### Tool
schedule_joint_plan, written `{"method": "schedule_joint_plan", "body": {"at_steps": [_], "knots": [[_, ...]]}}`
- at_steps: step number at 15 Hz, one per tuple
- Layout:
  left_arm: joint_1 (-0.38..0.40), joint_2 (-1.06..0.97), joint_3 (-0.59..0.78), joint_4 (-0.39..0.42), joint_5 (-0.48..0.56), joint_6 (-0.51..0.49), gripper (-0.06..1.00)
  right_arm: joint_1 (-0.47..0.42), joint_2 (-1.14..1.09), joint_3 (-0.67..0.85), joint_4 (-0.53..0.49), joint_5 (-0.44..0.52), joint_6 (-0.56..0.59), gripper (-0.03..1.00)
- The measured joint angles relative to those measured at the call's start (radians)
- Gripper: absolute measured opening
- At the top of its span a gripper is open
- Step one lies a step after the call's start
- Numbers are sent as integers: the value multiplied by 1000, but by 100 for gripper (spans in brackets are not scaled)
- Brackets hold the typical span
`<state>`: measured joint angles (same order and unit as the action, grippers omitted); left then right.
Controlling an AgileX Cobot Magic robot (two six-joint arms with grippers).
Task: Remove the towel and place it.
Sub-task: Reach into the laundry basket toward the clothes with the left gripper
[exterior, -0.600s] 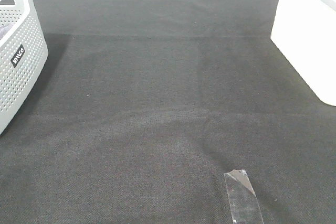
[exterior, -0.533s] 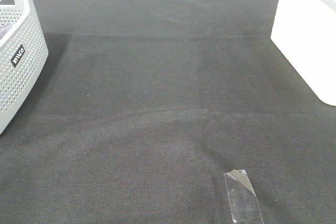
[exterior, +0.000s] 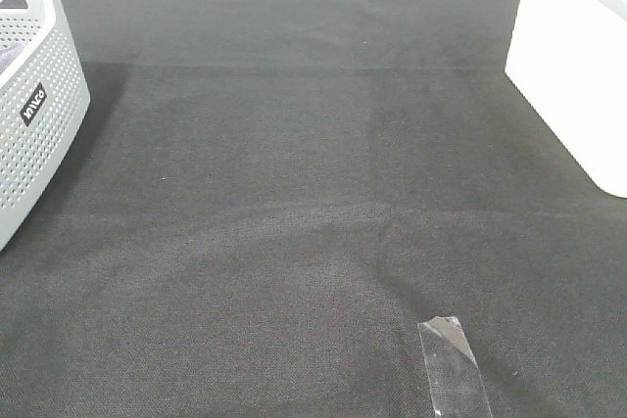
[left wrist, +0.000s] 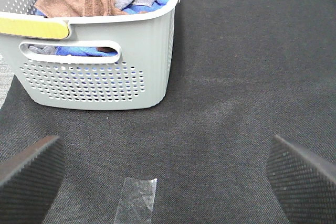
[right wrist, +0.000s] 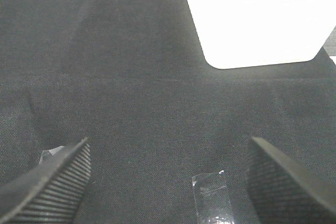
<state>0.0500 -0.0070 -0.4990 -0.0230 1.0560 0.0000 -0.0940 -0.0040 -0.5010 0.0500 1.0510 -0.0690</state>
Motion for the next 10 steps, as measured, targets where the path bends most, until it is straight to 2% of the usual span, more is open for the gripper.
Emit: {"method": "schedule_joint_plan", "body": {"at_steps": [10], "knots": [[0,0,0,0,0,0,99,0,0,0,0,0,0,76]]}}
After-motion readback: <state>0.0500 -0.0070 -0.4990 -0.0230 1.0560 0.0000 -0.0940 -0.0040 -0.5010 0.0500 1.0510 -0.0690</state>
